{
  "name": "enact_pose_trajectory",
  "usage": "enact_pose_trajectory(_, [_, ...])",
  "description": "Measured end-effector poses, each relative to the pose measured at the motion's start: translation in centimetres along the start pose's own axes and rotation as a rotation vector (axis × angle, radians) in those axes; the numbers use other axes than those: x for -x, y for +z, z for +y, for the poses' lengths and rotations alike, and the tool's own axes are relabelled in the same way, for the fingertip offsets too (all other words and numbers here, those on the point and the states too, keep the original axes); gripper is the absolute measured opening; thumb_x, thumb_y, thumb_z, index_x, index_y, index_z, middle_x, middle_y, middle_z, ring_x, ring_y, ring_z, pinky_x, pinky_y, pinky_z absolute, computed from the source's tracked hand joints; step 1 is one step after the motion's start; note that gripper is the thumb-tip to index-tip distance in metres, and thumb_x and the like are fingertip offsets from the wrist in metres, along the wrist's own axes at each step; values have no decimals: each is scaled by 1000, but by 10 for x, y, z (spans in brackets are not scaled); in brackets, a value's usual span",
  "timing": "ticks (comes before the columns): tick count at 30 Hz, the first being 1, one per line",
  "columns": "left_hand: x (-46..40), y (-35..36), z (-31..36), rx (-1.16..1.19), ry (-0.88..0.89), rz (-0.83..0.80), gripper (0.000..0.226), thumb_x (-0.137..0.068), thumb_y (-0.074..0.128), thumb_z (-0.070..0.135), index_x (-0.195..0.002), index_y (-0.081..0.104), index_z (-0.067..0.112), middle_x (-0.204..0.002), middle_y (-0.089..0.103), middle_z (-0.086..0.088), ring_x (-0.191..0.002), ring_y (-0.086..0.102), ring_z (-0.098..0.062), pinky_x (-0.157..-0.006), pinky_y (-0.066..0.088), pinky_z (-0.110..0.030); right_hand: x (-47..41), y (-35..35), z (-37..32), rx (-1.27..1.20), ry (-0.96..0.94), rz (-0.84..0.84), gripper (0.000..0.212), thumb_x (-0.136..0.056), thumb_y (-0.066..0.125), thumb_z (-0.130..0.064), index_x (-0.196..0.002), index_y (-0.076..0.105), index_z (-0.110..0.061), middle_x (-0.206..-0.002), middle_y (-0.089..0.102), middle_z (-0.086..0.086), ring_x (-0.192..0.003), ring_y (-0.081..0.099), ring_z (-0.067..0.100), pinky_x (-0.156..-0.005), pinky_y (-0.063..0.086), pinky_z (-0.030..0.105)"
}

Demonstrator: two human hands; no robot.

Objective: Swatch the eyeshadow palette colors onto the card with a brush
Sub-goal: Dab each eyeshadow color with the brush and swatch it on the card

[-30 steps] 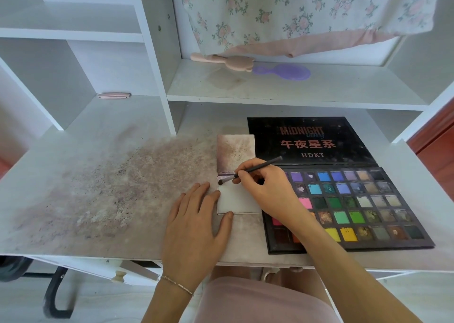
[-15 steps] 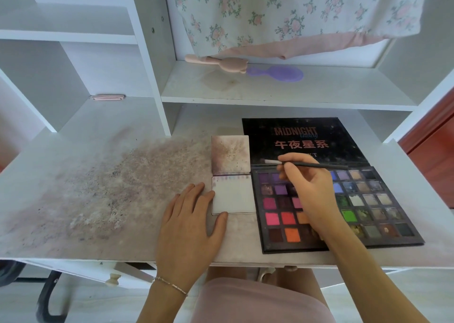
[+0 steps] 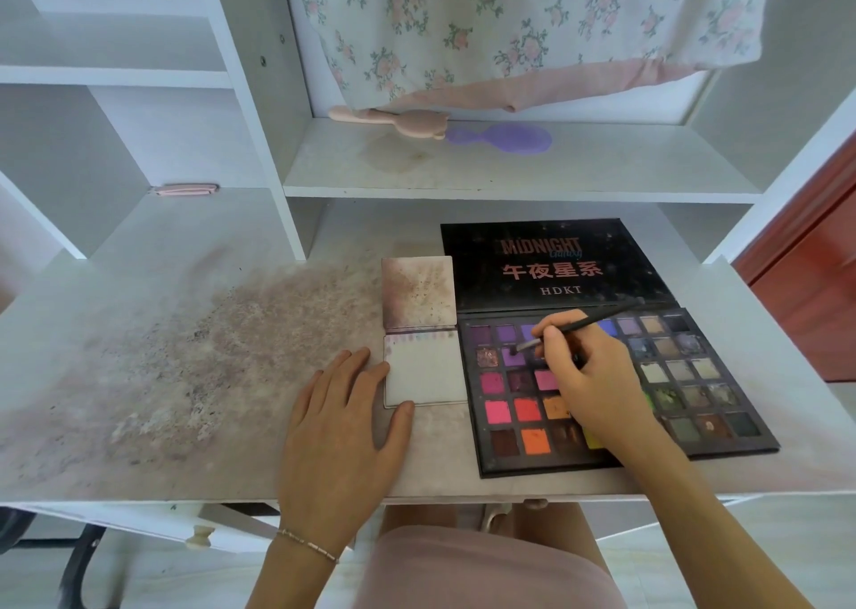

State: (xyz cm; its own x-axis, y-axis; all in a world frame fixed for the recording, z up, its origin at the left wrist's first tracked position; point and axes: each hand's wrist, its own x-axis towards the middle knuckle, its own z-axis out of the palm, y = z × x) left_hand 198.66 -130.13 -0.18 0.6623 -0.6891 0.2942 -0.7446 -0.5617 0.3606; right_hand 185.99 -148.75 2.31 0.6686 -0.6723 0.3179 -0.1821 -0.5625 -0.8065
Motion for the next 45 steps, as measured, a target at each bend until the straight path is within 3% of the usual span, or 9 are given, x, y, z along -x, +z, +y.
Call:
enact_pose_trajectory(4, [0,-1,0,-5,-4,-8,43,-78,56,38,-110,65,11,-122,61,-9,-115,56,-29,-98,36,-43,0,0,-1,-6,-18,9,30,-91,47,-8,-77,52,-34,-66,61,1,-64,56,14,-53,43,17])
enact_pose_trajectory(8, [0,0,0,-8,0,-4,42,-77,57,36,-109,66,10,-121,62,-10,-114,57,-30,-98,35,-44,0,0,-1,-70,22,35,24,-89,53,-11,-76,53,-31,-65,62,-12,-65,61,-4,-58,43,4])
enact_pose_trajectory(17, [0,0,0,5,-3,-5,43,-79,54,39,-110,65,11,-122,61,-10,-116,56,-30,-99,36,-45,-2,-1,1,-32,73,82,20,-88,55,-16,-71,54,-26,-64,63,-17,-64,60,-11,-59,40,0])
enact_pose_trajectory(21, [0,-1,0,-1,1,-15,53,-82,38,47,-111,65,11,-121,61,-10,-115,56,-30,-98,37,-46,-1,-1,-1,-90,75,34,20,-88,55,-15,-70,56,-25,-59,63,-17,-64,62,-7,-59,43,2])
enact_pose_trajectory(28, [0,0,-1,-5,3,-13,44,-80,53,40,-110,65,11,-121,61,-10,-114,57,-30,-98,38,-46,-1,-2,1,-34,105,112,18,-89,54,-18,-71,55,-21,-66,65,-7,-67,62,2,-59,45,9])
enact_pose_trajectory(30, [0,0,-1,-11,4,-15,48,-82,46,45,-110,65,11,-121,62,-10,-114,57,-30,-98,38,-46,0,-2,-4,-105,113,125,16,-89,53,-14,-73,56,-17,-66,65,0,-64,62,5,-58,47,12])
enact_pose_trajectory(32, [0,-1,-1,-13,5,-20,53,-82,39,47,-110,65,11,-121,62,-10,-115,57,-29,-98,36,-45,0,-1,-11,-219,111,123,16,-88,53,-9,-75,57,-17,-60,65,-5,-60,62,2,-55,45,9])
enact_pose_trajectory(39, [0,0,-1,-8,0,-16,43,-80,54,40,-110,66,11,-121,62,-9,-115,57,-29,-97,39,-46,-12,21,-29,-433,129,10,11,-86,57,-9,-77,60,-14,-57,62,-6,-56,58,5,-55,49,15])
enact_pose_trajectory(45, [-1,-1,-2,-13,6,-18,50,-82,38,46,-108,66,14,-120,62,-7,-115,57,-26,-98,38,-43,-21,40,-33,-346,107,-134,12,-86,58,-9,-83,60,-21,-72,64,-5,-66,60,1,-67,50,15])
